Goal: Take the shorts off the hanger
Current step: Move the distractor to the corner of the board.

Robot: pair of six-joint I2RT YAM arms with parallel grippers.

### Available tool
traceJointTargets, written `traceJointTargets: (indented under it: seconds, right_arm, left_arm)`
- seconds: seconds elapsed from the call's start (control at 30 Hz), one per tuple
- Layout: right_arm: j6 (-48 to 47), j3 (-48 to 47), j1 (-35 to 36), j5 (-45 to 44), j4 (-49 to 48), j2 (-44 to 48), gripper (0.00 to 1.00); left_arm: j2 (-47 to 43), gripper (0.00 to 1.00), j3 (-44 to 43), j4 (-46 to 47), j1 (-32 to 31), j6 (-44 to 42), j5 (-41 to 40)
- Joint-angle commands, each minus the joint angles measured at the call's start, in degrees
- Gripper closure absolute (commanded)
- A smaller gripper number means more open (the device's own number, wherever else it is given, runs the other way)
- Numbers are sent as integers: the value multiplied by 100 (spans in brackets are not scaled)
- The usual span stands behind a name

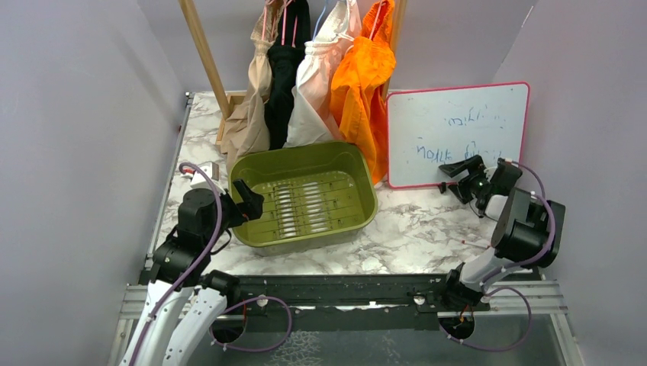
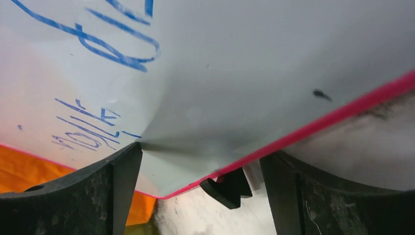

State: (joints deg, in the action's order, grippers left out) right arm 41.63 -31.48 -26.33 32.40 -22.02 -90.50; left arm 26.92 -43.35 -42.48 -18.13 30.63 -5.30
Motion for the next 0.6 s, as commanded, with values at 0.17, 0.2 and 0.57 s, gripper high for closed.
traceJointTargets:
  seconds: [0.17,0.2,0.57]
  right_arm:
    - [995,-790,104,145,-1744,-1323,14]
    - [920,-966,170,181,-1761,-1470,15]
    - [1298,-2267,565,-498,-1546,-2516,15]
  left_arm:
    - [365,1,-13,178,-21,22,167]
    - [401,1,-22,182,-19,24,176]
    - [491,1,-25,220,-16,52,34]
